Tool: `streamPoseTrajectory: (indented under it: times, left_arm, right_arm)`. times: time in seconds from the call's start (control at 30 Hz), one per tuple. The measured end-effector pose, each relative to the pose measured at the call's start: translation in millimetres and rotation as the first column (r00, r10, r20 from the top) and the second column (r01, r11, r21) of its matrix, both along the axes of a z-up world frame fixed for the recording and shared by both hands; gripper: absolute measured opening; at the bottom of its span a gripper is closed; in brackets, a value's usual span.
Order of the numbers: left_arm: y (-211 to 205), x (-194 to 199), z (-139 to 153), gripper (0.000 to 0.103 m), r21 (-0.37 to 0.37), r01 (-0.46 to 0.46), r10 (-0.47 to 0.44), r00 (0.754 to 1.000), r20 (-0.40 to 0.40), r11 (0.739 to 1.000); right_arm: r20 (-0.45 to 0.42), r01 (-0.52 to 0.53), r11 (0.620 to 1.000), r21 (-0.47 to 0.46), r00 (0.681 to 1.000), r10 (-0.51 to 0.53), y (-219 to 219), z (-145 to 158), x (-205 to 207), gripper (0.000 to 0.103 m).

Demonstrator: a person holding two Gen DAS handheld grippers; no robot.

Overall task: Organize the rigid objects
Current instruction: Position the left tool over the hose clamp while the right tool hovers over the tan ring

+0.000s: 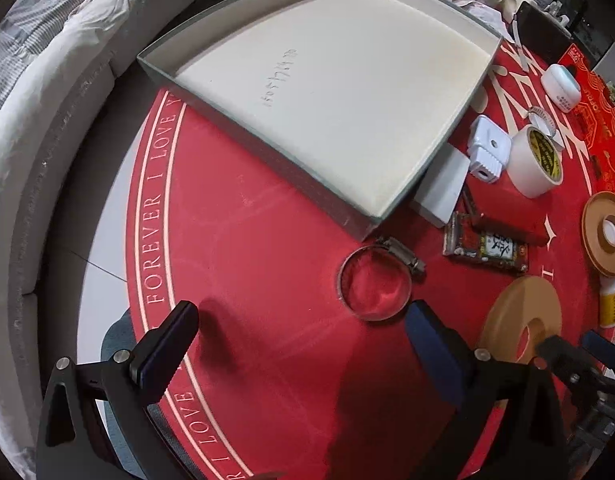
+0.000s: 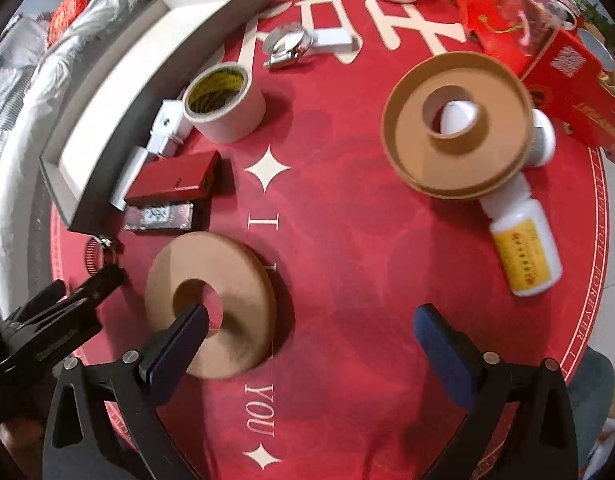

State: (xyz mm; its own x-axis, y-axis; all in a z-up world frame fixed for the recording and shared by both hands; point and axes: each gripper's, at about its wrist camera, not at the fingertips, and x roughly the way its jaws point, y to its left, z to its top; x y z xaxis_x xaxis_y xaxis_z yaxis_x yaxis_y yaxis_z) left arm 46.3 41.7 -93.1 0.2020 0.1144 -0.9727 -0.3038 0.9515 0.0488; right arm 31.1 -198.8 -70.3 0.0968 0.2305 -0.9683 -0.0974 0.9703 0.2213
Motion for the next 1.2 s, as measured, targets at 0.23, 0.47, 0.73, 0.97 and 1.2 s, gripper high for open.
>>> streamPoseTrajectory:
  times: [0.23, 0.47, 0.73, 0.97, 1.2]
  left_arm:
    - [11.7, -7.0, 4.9, 0.103, 0.036, -0.003, 0.002, 1.0, 0.013, 0.999]
    - [4.4, -20.5, 25.7, 0.103, 0.039, -0.006, 0.003, 0.996, 0.094, 0.999]
    - [22.4, -8.6, 9.0, 0.103, 0.04, -0.026, 0.024, 0.998, 0.062, 0.999]
    - [31.3, -16.3, -1.9, 0.103, 0.052, 0.008, -0.008, 1.0, 0.002, 0.999]
    - [27.8, -49.6, -3.9, 0.103, 0.044, 0.1, -0.099, 0.995, -0.032, 0.994]
  right_arm:
    - [0.021, -0.026, 0.999, -0.041, 0.999, 0.027, 5.4, -7.0, -3.6, 0.103]
    - [0.043, -0.019, 0.999, -0.051, 0.999, 0.021, 0.8, -1.8, -9.8, 0.103]
    - [0.059, -0.045, 0.996, -0.078, 0.997, 0.05, 5.8, 14.3, -10.5, 0.103]
    - [0.032, -0.124, 0.982, -0.143, 0.991, 0.13, 28.9, 8.5, -16.9, 0.103]
    - [-0.018, -0.217, 0.961, -0.171, 0.976, 0.217, 11.5, 7.8, -49.4, 0.103]
